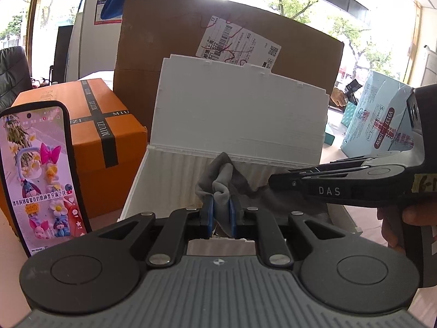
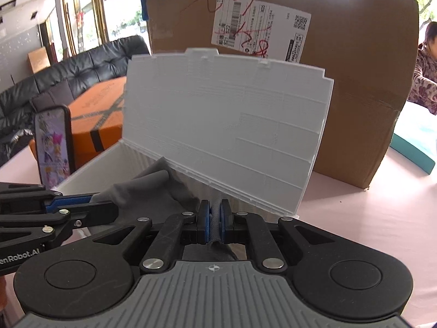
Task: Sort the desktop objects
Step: 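Lower the grey cloth into the white box with both grippers, then open both grippers and release the grey cloth inside the white box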
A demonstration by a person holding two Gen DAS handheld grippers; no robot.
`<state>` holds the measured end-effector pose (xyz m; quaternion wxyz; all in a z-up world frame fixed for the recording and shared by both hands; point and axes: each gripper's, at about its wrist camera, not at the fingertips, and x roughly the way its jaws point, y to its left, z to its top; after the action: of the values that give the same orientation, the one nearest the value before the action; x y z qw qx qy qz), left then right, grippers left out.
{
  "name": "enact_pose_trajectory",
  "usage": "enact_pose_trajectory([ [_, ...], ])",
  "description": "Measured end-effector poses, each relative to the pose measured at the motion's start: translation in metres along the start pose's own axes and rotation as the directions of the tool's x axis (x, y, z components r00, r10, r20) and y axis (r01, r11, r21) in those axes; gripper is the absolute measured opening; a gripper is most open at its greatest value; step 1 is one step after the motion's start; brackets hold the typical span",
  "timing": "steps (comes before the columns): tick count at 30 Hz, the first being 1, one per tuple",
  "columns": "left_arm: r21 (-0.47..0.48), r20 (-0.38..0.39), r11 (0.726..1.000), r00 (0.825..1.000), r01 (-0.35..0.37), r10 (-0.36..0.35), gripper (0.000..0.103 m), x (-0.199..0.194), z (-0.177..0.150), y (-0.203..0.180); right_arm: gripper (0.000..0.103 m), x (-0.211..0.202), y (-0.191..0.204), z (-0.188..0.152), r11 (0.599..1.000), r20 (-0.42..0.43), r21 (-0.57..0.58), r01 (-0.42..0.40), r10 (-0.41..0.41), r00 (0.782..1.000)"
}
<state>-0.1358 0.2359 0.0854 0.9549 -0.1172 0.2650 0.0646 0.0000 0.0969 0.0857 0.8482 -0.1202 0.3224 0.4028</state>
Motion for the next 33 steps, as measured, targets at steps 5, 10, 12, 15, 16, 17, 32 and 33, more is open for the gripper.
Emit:
enact_pose_trajectory([
  [5, 0.024, 0.021, 1.000, 1.000, 0.010, -0.011, 0.034, -0.003, -0.001, -0.003, 0.007, 0.004, -0.002, -0.001, 1.000, -0.023, 0.004, 0.006, -0.006, 1.000],
  [10, -0.004, 0.162, 0.995, 0.982, 0.102, -0.100, 0.086, -0.022, 0.001, 0.001, 0.032, -0.001, -0.002, 0.000, 0.999, -0.023, 0.031, -0.030, 0.031, 0.999],
  [12, 0.019, 0.215, 0.992, 0.968, 0.127, -0.128, 0.095, -0.031, 0.002, 0.000, 0.060, -0.006, 0.001, 0.000, 0.999, -0.004, 0.023, -0.046, 0.046, 0.999],
  [15, 0.024, 0.232, 0.987, 0.959, 0.162, -0.163, 0.103, -0.032, 0.003, 0.001, 0.079, -0.013, 0.009, -0.001, 0.999, 0.017, -0.016, -0.042, 0.043, 0.999],
  [16, 0.015, 0.224, 0.985, 0.959, 0.174, -0.173, 0.103, -0.030, 0.003, 0.001, 0.079, -0.013, 0.012, -0.002, 0.999, 0.020, -0.033, -0.034, 0.034, 0.999],
  [17, 0.006, 0.215, 0.982, 0.959, 0.186, -0.183, 0.103, -0.027, 0.003, 0.002, 0.079, -0.014, 0.014, -0.002, 0.999, 0.019, -0.044, -0.025, 0.026, 0.999],
  [32, -0.083, 0.139, 0.951, 0.948, 0.298, -0.285, 0.103, -0.005, 0.004, 0.016, 0.079, -0.034, 0.005, -0.010, 0.999, 0.066, -0.043, 0.013, -0.010, 0.998],
  [33, -0.085, 0.138, 0.950, 0.948, 0.299, -0.286, 0.103, -0.004, 0.003, 0.016, 0.079, -0.036, 0.004, -0.011, 0.999, 0.069, -0.041, 0.013, -0.010, 0.998],
])
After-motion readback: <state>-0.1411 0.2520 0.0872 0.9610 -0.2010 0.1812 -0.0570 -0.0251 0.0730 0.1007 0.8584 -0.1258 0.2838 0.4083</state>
